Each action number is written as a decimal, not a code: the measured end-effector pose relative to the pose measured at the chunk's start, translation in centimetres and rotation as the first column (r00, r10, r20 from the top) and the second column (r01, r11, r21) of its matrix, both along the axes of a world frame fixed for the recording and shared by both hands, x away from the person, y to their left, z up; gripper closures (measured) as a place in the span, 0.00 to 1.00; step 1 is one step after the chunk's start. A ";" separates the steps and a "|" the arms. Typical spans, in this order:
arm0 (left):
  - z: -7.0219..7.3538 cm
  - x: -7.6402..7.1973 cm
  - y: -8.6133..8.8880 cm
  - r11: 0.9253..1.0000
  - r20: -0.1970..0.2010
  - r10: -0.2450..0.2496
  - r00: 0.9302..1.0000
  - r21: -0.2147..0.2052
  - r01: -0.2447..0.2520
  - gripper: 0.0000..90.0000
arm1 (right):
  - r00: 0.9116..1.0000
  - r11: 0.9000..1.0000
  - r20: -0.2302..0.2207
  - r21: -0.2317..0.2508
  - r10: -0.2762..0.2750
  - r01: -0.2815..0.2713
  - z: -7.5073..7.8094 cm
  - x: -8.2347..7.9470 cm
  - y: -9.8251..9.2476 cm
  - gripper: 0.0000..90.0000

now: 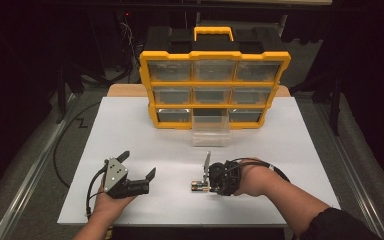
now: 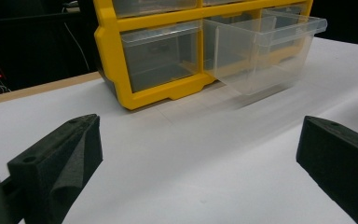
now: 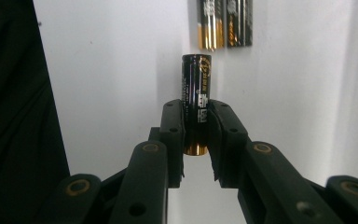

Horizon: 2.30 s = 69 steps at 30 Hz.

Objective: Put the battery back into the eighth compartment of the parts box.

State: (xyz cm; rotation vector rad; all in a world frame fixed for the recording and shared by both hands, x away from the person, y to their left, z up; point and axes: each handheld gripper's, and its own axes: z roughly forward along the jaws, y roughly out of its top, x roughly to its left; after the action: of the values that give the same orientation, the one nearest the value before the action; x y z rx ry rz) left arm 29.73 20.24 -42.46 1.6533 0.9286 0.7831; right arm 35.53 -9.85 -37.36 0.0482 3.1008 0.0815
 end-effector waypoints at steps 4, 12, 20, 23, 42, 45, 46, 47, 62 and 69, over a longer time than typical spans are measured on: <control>0.0 0.0 0.0 1.000 0.002 0.001 1.000 -0.004 -0.001 0.01 | 1.000 1.000 0.000 -0.005 -0.009 0.009 0.3 0.3 -0.7 0.88; 0.0 0.0 0.0 1.000 0.002 0.002 1.000 -0.004 -0.002 0.01 | 1.000 1.000 0.005 -0.010 -0.030 0.030 0.7 0.7 -1.5 0.88; 0.0 0.0 0.0 1.000 0.003 0.004 1.000 -0.007 -0.004 0.01 | 0.999 0.999 -0.002 -0.012 -0.048 0.048 1.0 1.4 -2.1 0.88; 0.0 0.0 0.0 1.000 0.004 0.004 1.000 -0.007 -0.004 0.01 | 0.998 0.998 -0.003 -0.012 -0.058 0.058 1.2 1.6 -2.3 0.88; 0.0 0.0 0.1 1.000 0.001 0.004 1.000 -0.006 -0.004 0.01 | 0.997 0.997 -0.013 -0.028 -0.073 0.072 3.3 3.0 -2.5 0.88; 0.0 0.0 0.1 1.000 0.001 0.005 1.000 -0.009 -0.005 0.01 | 0.998 0.997 -0.007 -0.025 -0.069 0.068 3.6 3.3 -2.1 0.88; 0.0 0.0 0.1 1.000 0.002 0.005 1.000 -0.010 -0.005 0.01 | 0.997 0.997 -0.006 -0.025 -0.070 0.070 3.7 3.4 -2.0 0.88; 0.0 0.0 0.1 1.000 0.002 0.005 1.000 -0.010 -0.005 0.01 | 0.997 0.997 -0.006 -0.021 -0.071 0.071 3.8 3.6 -1.8 0.88; 0.1 0.0 0.2 1.000 0.008 0.002 1.000 -0.023 -0.002 0.01 | 0.998 0.998 0.015 -0.036 -0.058 0.059 4.9 5.0 -0.4 0.88; 0.1 0.0 0.3 1.000 0.009 0.002 1.000 -0.021 -0.001 0.01 | 0.999 0.998 0.028 -0.043 -0.046 0.047 5.6 5.6 0.0 0.88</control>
State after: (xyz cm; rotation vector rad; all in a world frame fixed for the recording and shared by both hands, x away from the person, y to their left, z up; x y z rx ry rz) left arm 29.74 20.51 -42.34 1.6299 0.9287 0.7790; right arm 41.09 -9.83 -31.76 0.1168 3.0712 0.0125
